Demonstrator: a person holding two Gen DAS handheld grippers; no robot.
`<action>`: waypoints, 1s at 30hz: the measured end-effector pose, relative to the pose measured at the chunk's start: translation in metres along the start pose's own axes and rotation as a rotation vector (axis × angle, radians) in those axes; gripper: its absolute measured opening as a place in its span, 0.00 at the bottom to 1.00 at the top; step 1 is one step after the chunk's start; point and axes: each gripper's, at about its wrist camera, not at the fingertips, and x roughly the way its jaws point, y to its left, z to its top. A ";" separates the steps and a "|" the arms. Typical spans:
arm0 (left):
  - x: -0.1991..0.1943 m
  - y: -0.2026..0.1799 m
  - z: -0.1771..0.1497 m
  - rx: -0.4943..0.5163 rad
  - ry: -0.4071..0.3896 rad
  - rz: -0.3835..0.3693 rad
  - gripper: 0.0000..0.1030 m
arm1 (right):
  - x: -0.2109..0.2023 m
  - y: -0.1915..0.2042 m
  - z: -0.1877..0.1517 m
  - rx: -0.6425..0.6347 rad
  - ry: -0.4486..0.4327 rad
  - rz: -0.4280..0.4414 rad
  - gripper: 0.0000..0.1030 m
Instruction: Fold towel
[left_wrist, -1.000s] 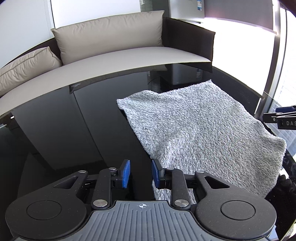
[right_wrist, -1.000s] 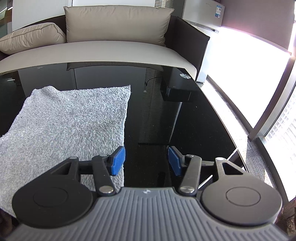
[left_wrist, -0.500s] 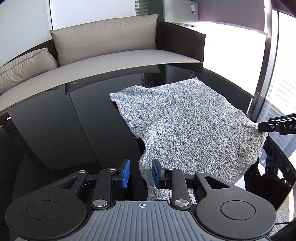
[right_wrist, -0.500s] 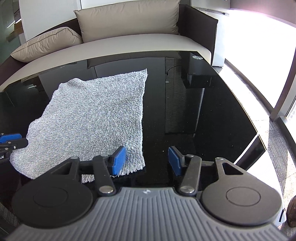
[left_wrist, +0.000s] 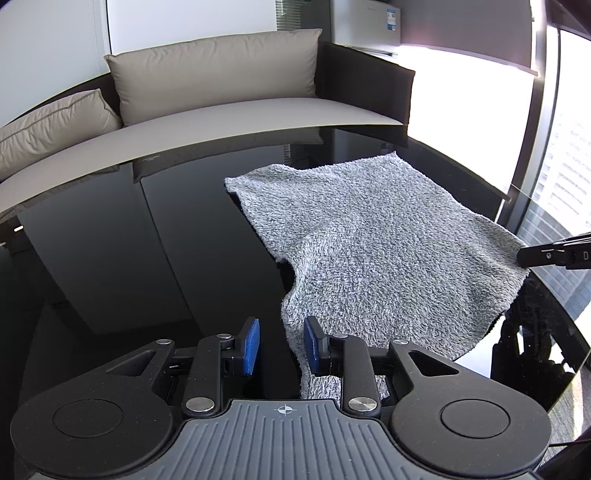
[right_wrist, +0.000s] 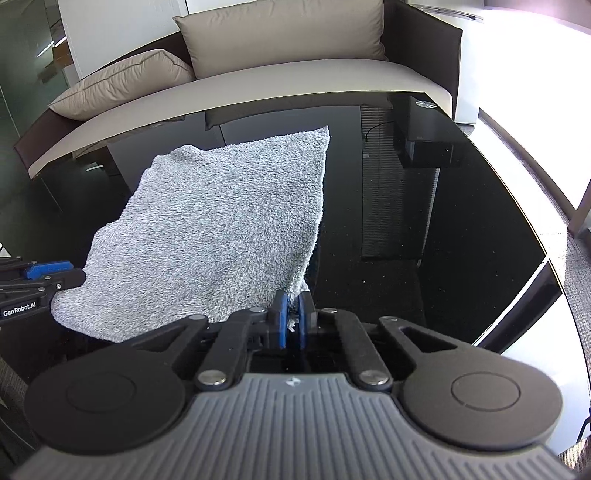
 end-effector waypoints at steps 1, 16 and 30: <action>0.000 0.000 -0.001 -0.001 0.000 -0.001 0.24 | -0.002 0.001 0.002 0.004 -0.008 0.006 0.06; -0.003 -0.001 -0.002 0.000 -0.002 -0.007 0.24 | -0.008 -0.003 0.045 0.146 0.023 0.074 0.06; -0.001 -0.003 -0.002 0.002 0.000 -0.014 0.24 | 0.017 -0.001 0.051 0.171 0.001 0.082 0.09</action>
